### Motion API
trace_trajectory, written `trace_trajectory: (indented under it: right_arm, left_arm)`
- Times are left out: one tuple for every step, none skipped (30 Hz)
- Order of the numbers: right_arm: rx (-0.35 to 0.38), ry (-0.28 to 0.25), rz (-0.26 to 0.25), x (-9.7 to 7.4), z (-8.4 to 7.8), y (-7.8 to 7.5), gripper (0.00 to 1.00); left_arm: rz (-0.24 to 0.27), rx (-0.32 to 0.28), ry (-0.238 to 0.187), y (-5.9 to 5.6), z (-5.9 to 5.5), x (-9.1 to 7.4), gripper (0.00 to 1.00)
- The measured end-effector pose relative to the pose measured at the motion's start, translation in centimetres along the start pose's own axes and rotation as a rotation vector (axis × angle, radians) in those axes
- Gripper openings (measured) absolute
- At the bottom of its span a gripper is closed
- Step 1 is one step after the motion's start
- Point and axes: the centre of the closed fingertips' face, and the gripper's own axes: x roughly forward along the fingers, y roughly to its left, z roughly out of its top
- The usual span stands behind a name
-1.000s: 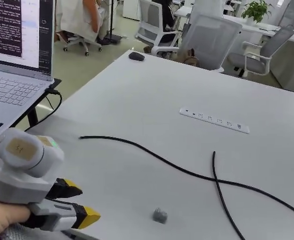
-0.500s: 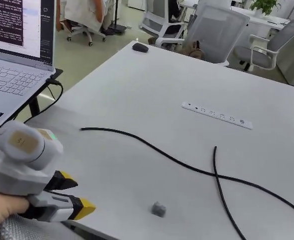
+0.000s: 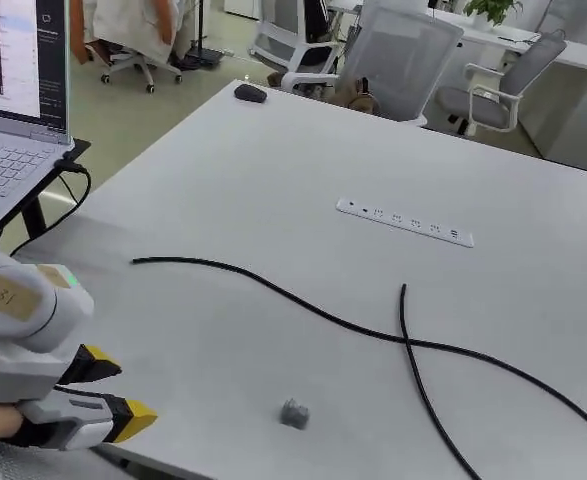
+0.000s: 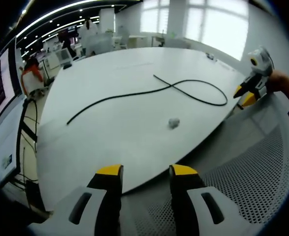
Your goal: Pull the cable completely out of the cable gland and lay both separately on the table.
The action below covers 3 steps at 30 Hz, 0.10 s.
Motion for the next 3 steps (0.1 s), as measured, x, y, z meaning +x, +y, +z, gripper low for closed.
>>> trace_trajectory:
  right_arm:
    - [0.001,-0.002,0.003,0.00,0.02,-0.04,0.36]
    - [0.000,-0.001,0.004,-0.02,0.02,-0.05,0.36]
    - [-0.005,0.001,0.006,-0.06,0.02,-0.09,0.36]
  left_arm:
    - [0.007,0.006,0.007,0.09,-0.12,0.01,0.39]
    - [0.012,0.008,0.012,0.15,-0.20,0.01,0.39]
    - [0.020,0.010,0.016,0.26,-0.28,0.01,0.39]
